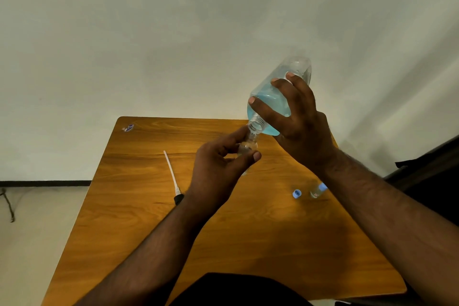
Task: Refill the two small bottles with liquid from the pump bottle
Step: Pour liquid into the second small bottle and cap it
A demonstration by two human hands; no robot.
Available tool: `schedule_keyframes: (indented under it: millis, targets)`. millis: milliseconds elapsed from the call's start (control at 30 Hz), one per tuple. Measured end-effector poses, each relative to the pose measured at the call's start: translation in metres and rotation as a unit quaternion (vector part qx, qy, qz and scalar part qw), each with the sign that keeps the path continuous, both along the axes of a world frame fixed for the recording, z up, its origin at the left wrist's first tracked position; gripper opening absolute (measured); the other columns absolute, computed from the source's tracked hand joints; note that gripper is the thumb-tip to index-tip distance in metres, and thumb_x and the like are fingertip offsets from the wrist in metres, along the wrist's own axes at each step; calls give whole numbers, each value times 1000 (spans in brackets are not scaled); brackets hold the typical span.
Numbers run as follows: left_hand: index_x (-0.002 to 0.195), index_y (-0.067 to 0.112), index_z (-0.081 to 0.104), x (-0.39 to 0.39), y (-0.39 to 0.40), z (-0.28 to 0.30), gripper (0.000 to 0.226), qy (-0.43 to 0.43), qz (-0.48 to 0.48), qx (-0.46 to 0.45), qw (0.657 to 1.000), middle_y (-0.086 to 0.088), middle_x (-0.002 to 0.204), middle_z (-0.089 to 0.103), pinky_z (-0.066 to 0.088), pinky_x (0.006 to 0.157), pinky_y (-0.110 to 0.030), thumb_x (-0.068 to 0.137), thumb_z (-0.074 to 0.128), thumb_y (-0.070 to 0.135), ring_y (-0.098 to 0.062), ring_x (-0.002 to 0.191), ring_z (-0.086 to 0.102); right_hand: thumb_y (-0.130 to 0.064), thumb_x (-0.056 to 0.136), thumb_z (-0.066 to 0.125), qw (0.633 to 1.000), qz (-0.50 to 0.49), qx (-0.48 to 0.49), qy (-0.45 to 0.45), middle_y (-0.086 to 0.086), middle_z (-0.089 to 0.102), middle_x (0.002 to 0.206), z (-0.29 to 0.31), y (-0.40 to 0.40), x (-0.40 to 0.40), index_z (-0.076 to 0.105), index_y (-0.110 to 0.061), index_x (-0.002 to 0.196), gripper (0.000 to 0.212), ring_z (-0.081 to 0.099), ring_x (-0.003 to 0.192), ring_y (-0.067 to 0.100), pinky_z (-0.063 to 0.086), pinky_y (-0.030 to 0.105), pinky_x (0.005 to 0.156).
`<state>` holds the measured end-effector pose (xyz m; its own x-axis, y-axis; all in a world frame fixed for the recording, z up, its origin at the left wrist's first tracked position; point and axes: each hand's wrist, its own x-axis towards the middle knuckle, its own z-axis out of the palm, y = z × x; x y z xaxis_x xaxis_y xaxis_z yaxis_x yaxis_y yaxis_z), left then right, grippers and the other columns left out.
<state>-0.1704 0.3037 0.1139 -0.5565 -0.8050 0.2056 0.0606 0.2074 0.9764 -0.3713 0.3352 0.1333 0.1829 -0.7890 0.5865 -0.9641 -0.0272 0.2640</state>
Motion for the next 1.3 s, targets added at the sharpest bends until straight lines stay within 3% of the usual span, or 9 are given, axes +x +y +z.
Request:
schedule_keyframes:
  millis: [233, 367, 500, 667, 933, 1300]
  targets:
    - [133, 15, 59, -1, 0, 0, 52, 3, 2, -2, 1000, 4, 122, 69, 58, 79, -21, 83, 74, 12, -7, 108, 66, -6, 84, 66, 1000, -2, 0, -2, 14, 29, 139, 1, 1, 0, 28, -31, 141, 73, 33, 133, 41, 59, 47, 73]
    - [133, 14, 59, -1, -1, -1, 53, 3, 3, 1, 1000, 2, 124, 69, 59, 81, -28, 83, 75, 13, -11, 111, 65, -6, 84, 66, 1000, -2, 1, 1, 14, 29, 139, 2, 1, 0, 27, -31, 141, 73, 35, 132, 42, 59, 46, 73]
    - [132, 12, 59, 1, 0, 0, 52, 11, 3, 0, 1000, 1, 123, 69, 56, 78, -18, 82, 74, 10, -9, 109, 66, -6, 85, 64, 1000, 0, 0, 3, 14, 29, 139, 2, 1, 2, 27, -32, 141, 72, 34, 132, 42, 59, 46, 73]
    - [132, 13, 60, 0, 0, 2, 52, 10, 0, -5, 1000, 3, 121, 69, 56, 78, -17, 82, 74, 9, -6, 107, 66, -5, 85, 63, 1000, -1, 3, -1, 14, 28, 139, 3, 2, 2, 27, -32, 141, 72, 33, 133, 41, 59, 46, 73]
    - [132, 11, 60, 0, 1, 2, 51, 5, 1, -11, 1000, 1, 123, 69, 58, 81, -23, 82, 74, 11, -8, 108, 66, -6, 85, 64, 1000, -3, 4, -1, 14, 29, 139, 2, 3, 1, 28, -32, 141, 72, 34, 133, 41, 58, 44, 74]
    - [131, 14, 60, 0, 1, 2, 52, 8, 4, -4, 1000, 3, 121, 69, 57, 77, -18, 81, 75, 11, -7, 107, 66, -6, 87, 61, 1000, 1, -4, 3, 14, 28, 139, 3, 2, 1, 29, -31, 141, 68, 33, 133, 41, 58, 43, 74]
